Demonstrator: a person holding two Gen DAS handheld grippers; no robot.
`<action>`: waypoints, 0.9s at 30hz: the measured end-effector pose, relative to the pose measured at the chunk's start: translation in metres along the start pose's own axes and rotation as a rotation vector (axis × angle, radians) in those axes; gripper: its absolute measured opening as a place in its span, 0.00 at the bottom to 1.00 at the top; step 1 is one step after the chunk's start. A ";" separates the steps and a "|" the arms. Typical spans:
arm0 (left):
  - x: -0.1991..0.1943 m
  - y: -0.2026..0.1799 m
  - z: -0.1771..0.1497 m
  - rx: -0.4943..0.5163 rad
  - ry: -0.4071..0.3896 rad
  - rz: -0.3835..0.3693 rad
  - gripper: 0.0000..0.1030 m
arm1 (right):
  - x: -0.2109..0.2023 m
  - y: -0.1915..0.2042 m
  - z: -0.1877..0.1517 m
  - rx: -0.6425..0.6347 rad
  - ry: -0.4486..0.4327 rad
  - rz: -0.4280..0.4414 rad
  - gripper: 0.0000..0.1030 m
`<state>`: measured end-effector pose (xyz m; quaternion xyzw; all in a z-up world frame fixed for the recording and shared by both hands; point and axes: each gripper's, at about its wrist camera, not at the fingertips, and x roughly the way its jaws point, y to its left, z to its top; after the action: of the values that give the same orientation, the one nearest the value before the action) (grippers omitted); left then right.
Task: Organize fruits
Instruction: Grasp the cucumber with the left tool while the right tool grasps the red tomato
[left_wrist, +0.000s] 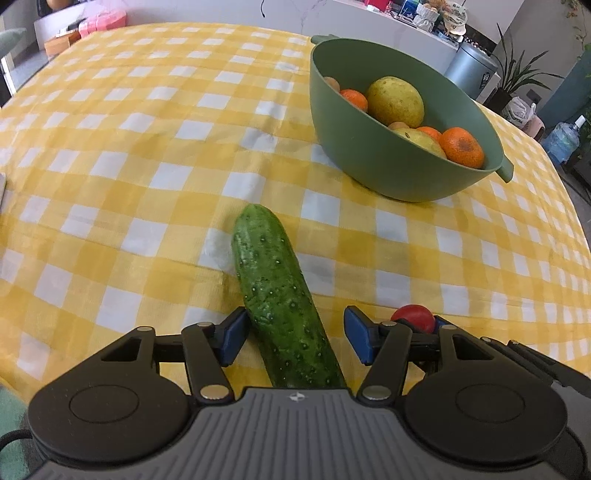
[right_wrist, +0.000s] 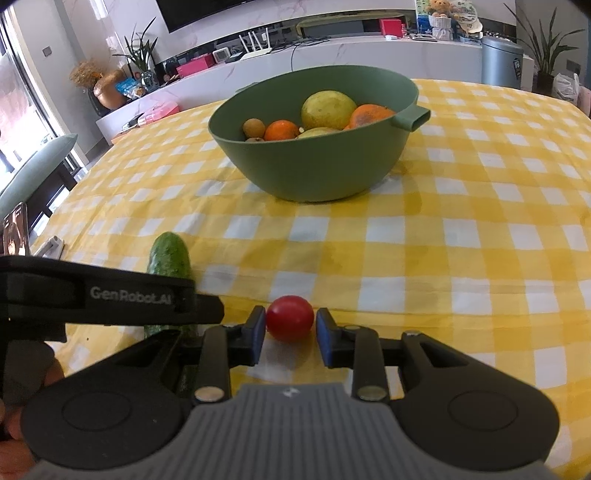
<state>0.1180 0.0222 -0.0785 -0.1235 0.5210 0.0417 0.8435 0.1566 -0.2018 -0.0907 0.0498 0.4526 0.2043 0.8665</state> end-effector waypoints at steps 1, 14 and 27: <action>0.000 -0.001 0.000 0.008 -0.006 0.006 0.55 | 0.001 0.001 0.000 -0.003 0.000 0.000 0.26; 0.000 -0.013 0.014 0.275 -0.035 -0.030 0.41 | 0.002 -0.005 0.002 0.027 -0.012 -0.032 0.24; 0.011 -0.023 0.009 0.377 -0.091 -0.006 0.42 | 0.006 -0.008 0.003 0.041 -0.013 -0.046 0.25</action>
<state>0.1353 0.0014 -0.0804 0.0372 0.4805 -0.0535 0.8746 0.1647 -0.2067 -0.0954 0.0585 0.4519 0.1745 0.8729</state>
